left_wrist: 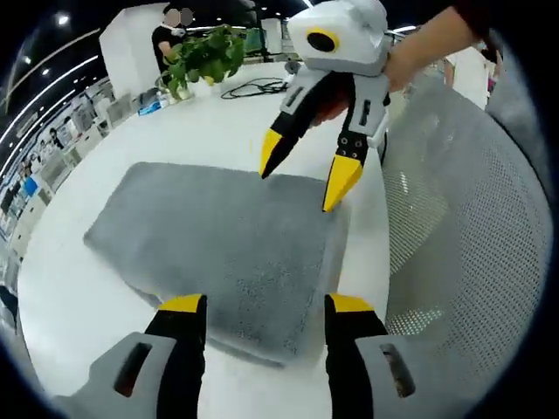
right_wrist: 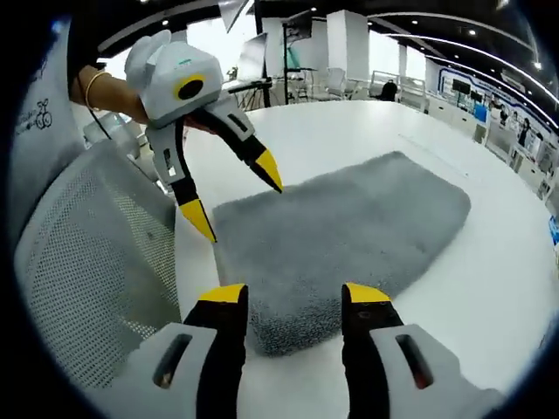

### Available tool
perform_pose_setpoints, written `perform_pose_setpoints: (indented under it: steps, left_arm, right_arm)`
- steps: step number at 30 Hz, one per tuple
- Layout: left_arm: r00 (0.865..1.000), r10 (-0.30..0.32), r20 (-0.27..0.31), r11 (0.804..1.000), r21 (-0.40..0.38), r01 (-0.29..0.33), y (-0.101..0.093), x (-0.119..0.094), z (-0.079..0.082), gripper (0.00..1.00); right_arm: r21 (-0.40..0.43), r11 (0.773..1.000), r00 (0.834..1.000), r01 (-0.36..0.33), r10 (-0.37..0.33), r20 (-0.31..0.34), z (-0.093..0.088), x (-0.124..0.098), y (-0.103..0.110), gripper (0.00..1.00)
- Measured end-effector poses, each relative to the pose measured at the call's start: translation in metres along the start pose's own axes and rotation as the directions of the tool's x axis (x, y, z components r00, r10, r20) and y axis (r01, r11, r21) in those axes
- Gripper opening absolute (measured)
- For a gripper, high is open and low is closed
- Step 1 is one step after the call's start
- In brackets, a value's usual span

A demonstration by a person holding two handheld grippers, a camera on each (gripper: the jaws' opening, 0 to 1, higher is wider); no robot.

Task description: Fold the towel on the table until its edges align and the towel forms a compact rectangular stack.

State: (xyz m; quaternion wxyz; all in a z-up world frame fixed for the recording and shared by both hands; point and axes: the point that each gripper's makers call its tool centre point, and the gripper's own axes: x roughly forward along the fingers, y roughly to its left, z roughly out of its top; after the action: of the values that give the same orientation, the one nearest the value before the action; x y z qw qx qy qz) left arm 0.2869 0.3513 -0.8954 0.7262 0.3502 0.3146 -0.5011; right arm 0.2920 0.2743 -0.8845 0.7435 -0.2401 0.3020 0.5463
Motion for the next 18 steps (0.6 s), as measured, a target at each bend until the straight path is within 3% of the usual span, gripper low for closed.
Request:
perform_pose_setpoints:
  steps: [3, 7, 15, 18]
  left_arm:
    - [1.000, -0.003, -0.022, 0.995, 0.098, 0.006, -0.008, 0.001, 0.000, 0.44]
    - [1.000, -0.018, -0.015, 0.995, 0.100, 0.020, -0.015, 0.004, 0.001, 0.36]
    - [0.999, -0.020, -0.024, 0.995, 0.101, 0.022, -0.013, 0.013, -0.002, 0.28]
    - [0.999, -0.034, -0.022, 0.995, 0.094, 0.036, -0.010, 0.013, -0.002, 0.26]
  right_arm:
    - [-0.047, 0.999, 1.000, -0.020, 0.019, -0.016, -0.003, 0.003, 0.010, 0.37]
    - [-0.116, 0.992, 0.997, -0.046, 0.039, -0.063, -0.013, 0.009, 0.019, 0.35]
    - [-0.257, 0.966, 0.991, -0.038, 0.003, -0.135, -0.030, 0.017, 0.016, 0.33]
    - [-0.224, 0.974, 0.993, -0.030, 0.003, -0.119, -0.027, 0.018, 0.013, 0.31]
